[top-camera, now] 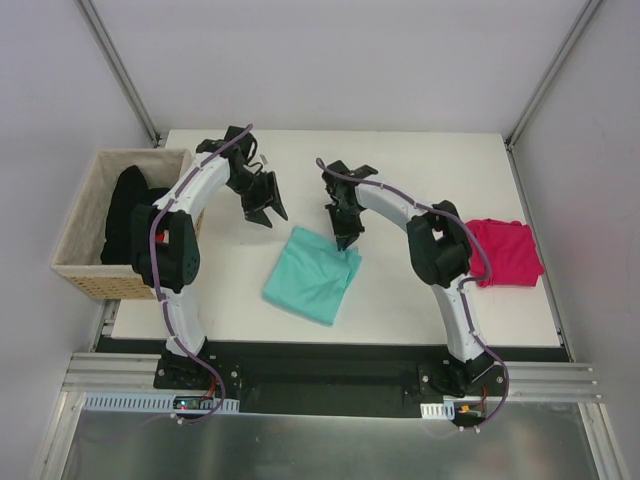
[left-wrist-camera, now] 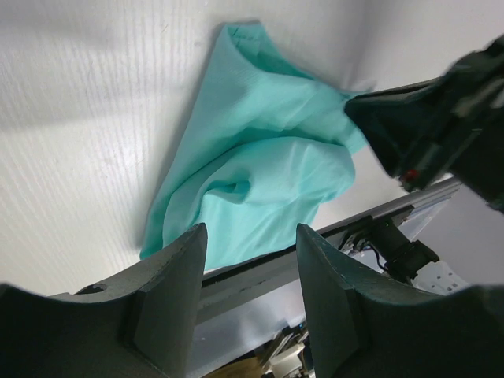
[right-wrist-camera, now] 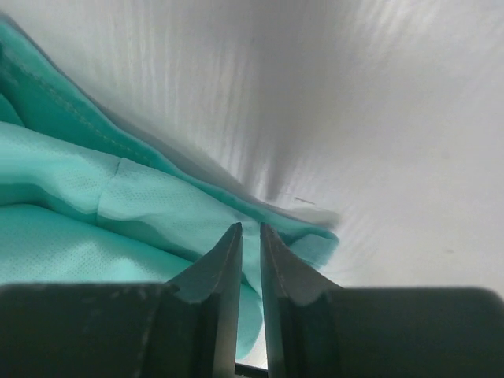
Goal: Fold and stack the t-shirts
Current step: Smooth out wrinkles on the folded tshirt
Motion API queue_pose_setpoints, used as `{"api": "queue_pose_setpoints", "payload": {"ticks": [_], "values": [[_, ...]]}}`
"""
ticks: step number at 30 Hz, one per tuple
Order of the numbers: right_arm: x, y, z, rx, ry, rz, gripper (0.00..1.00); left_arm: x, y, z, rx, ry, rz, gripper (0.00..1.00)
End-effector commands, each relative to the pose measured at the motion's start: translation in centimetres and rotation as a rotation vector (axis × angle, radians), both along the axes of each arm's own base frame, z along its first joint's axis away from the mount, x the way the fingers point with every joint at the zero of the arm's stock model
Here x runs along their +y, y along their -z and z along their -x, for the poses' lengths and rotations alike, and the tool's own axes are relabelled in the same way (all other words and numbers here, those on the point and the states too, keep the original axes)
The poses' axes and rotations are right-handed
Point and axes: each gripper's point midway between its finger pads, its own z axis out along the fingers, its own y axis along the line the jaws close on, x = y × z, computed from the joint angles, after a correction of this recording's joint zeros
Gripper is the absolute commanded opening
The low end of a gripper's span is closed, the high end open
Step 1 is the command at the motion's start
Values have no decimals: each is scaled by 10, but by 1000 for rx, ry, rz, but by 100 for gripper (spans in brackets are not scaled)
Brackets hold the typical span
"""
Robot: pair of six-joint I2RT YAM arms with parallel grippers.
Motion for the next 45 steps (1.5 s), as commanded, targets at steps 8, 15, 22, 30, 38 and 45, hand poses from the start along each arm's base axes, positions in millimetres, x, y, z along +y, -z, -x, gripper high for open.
{"api": "queue_pose_setpoints", "payload": {"ticks": [8, 15, 22, 30, 38, 45], "values": [[-25, -106, -42, -313, 64, 62, 19, 22, 8, 46, 27, 7, -75, 49], [-15, -120, -20, -299, 49, 14, 1, 31, 11, 92, 76, -26, -86, 41], [9, -99, 18, -207, 4, -29, 1, 40, 29, 122, 145, -34, -117, 0], [34, -76, 63, -125, -62, -56, 1, 41, 12, 112, 68, -58, -125, 0], [36, -56, 98, -50, -57, -51, 1, 38, 2, 107, 50, -74, -107, 0], [24, -31, 118, 11, -8, -17, 1, 37, -9, 103, 42, -66, -102, 0]]}}
